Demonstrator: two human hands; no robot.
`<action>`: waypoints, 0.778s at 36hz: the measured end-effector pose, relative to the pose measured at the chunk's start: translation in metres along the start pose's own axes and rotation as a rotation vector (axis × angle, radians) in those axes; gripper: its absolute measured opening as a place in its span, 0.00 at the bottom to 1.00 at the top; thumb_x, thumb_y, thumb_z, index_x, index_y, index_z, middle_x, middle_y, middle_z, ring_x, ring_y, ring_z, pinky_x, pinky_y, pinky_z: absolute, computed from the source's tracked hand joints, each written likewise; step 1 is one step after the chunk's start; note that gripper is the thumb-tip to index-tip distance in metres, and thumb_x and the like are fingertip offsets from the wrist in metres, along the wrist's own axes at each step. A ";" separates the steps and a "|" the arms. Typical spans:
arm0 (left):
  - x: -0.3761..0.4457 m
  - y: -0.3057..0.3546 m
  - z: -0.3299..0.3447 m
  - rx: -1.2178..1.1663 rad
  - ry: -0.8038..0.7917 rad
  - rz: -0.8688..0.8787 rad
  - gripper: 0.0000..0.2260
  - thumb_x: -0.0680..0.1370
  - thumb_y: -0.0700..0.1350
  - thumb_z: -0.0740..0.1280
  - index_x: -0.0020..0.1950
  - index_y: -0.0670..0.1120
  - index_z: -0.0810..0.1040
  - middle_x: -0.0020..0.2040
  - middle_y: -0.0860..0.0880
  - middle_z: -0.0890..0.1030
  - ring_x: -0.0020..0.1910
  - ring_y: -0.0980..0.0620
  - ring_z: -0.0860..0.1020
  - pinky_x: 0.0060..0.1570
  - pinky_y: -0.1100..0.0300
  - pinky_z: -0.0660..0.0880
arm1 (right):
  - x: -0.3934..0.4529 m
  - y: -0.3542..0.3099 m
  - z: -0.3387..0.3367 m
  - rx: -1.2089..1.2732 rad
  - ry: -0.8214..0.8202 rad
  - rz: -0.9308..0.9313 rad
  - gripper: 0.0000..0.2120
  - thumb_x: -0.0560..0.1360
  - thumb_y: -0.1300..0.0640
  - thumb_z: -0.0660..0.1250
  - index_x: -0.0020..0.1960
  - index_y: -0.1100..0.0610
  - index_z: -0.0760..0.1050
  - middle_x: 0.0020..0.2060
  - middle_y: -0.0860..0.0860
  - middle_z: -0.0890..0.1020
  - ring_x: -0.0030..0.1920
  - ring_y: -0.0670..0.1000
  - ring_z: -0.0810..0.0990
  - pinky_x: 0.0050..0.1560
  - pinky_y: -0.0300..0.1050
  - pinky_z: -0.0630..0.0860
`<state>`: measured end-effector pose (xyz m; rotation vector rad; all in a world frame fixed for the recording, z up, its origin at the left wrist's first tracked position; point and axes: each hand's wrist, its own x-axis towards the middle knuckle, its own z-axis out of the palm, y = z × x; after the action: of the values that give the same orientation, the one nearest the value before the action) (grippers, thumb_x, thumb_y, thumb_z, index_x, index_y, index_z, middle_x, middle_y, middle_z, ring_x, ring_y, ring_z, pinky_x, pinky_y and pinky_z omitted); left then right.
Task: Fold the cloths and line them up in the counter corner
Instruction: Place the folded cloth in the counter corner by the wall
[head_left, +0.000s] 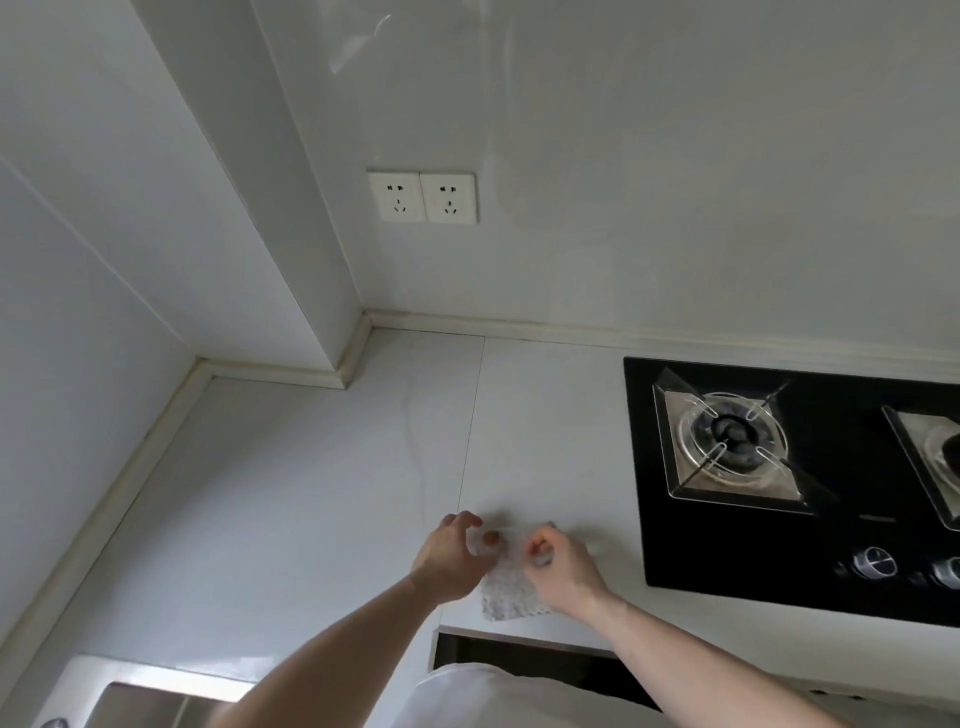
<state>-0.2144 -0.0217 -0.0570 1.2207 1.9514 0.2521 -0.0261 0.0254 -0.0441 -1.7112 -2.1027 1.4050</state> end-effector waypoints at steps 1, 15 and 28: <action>0.003 0.003 0.002 0.000 -0.001 0.002 0.28 0.76 0.59 0.70 0.73 0.52 0.70 0.69 0.53 0.73 0.62 0.51 0.76 0.58 0.59 0.74 | 0.000 0.005 -0.004 0.000 0.016 0.015 0.05 0.75 0.57 0.70 0.46 0.48 0.76 0.44 0.43 0.80 0.45 0.44 0.79 0.44 0.34 0.75; 0.008 0.026 0.014 0.234 0.034 0.125 0.09 0.80 0.47 0.63 0.55 0.51 0.82 0.53 0.51 0.79 0.54 0.49 0.76 0.51 0.55 0.77 | 0.023 0.021 -0.030 -0.197 -0.050 0.035 0.28 0.75 0.52 0.72 0.73 0.49 0.68 0.67 0.45 0.74 0.67 0.48 0.74 0.67 0.40 0.70; -0.019 0.026 0.010 0.363 0.105 0.301 0.09 0.77 0.36 0.66 0.50 0.50 0.77 0.53 0.53 0.72 0.51 0.52 0.72 0.43 0.61 0.67 | 0.011 0.012 -0.022 -0.287 0.043 -0.183 0.12 0.72 0.65 0.68 0.39 0.48 0.74 0.42 0.43 0.76 0.39 0.41 0.74 0.37 0.30 0.66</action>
<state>-0.1865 -0.0261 -0.0397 1.7734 1.9525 0.1174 -0.0087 0.0466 -0.0441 -1.5670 -2.4618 1.0501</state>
